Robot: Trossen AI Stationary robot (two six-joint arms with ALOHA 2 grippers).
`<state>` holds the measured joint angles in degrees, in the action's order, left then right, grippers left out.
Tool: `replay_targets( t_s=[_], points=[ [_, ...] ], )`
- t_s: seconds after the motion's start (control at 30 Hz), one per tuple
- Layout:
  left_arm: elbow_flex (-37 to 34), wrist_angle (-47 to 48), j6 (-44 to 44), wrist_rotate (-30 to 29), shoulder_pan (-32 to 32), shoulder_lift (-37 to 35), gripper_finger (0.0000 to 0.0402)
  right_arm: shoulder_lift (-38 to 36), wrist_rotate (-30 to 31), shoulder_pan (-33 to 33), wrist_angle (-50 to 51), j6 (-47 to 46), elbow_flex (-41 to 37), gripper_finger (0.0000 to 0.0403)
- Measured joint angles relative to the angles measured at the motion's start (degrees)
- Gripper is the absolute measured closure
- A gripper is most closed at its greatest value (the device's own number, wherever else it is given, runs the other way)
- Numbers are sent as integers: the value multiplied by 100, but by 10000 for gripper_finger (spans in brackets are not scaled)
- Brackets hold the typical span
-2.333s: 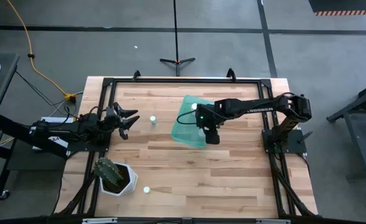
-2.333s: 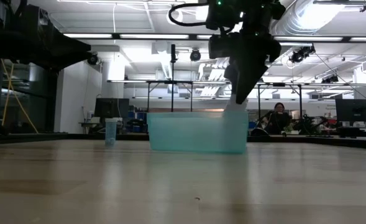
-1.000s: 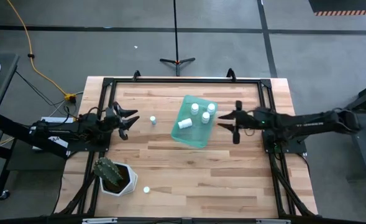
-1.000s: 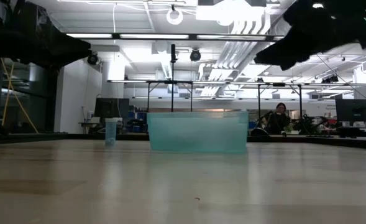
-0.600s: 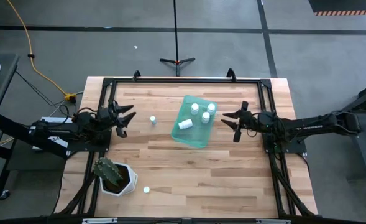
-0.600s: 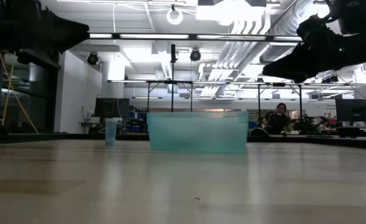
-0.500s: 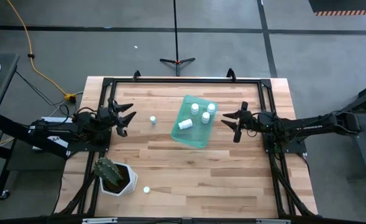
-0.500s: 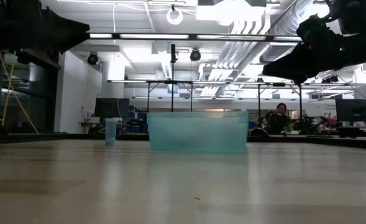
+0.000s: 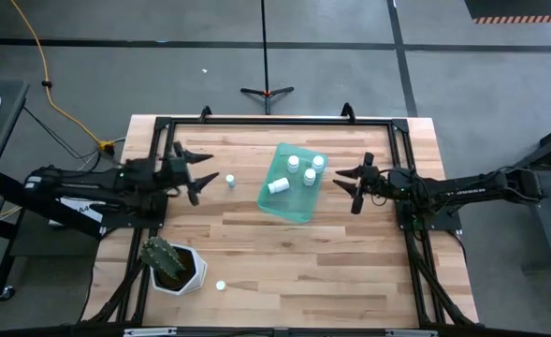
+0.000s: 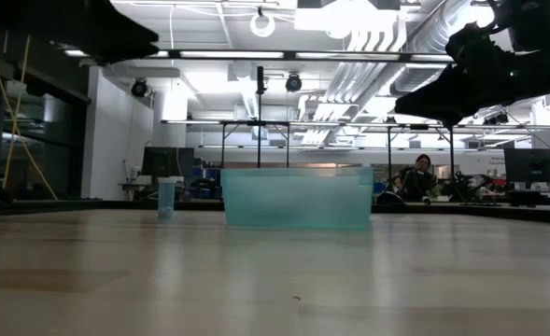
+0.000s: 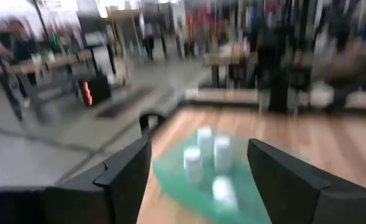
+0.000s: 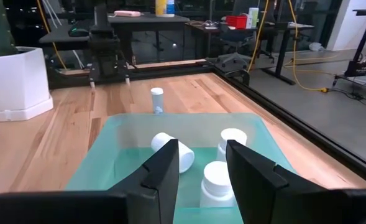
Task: Pick and place pill bottles into a basket
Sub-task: Put the blue pill bottle into the blue bin
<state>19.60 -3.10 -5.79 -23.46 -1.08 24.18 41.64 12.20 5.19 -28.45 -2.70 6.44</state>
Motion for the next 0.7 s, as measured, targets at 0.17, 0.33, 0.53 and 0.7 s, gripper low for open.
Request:
replay_targets(
  t_s=[0.17, 0.33, 0.53, 0.7],
  points=[
    [487, 505, -93, -38, 0, 1115, 122, 0, 115, 0, 5, -38, 0, 279],
    [696, 528, -454, -417, 1, 1930, 131, 0, 115, 0, 7, -49, 0, 279],
    [791, 854, -332, -235, 365, 2583, 126, 0, 113, 0, 64, -148, 2, 279],
    [791, 1017, -227, 457, 945, 2956, 126, 0, 113, 0, 220, -312, 2, 279]
  ],
)
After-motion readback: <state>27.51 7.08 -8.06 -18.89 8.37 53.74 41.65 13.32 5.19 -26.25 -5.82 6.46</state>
